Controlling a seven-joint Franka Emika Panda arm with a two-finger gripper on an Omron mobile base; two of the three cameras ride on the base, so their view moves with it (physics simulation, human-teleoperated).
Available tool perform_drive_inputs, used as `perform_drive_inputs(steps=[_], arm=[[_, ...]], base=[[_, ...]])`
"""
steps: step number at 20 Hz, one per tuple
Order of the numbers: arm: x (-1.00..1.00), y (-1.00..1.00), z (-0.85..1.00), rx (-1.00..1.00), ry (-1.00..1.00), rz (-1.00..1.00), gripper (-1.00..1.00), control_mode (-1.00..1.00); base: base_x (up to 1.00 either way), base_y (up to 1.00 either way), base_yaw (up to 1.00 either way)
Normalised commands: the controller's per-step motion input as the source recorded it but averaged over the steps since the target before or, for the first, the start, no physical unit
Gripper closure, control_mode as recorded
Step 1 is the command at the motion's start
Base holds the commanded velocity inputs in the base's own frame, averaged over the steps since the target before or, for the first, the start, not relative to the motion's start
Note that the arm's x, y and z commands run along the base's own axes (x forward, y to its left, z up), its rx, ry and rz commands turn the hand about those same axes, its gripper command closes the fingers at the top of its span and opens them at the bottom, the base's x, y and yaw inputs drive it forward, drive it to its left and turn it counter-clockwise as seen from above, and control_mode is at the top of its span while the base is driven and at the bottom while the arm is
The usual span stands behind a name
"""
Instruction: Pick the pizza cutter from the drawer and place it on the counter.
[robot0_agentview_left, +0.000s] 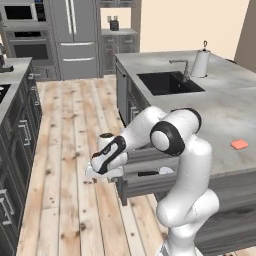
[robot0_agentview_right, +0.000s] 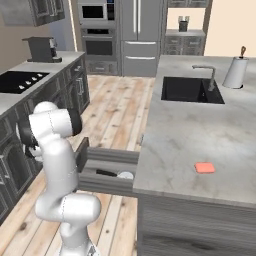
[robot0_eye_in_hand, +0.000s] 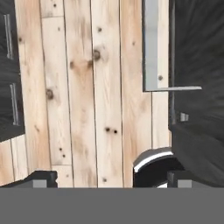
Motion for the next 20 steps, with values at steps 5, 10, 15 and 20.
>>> perform_drive_inputs(steps=[5, 10, 15, 20], arm=[[-0.54, 1.0, -0.83, 0.0, -0.08, 0.07, -1.0, -1.0], [-0.07, 0.44, 0.64, 0.04, -0.01, 0.0, -1.0, -1.0], [0.22, -0.45, 1.0, 0.28, -0.06, 0.0, -1.0, -1.0], [0.43, -0.92, 0.98, 0.35, -0.17, 0.01, -1.0, -1.0]], base=[[0.0, 0.0, 0.0], [0.0, 0.0, 0.0], [0.0, 0.0, 0.0], [0.0, 0.0, 0.0]])
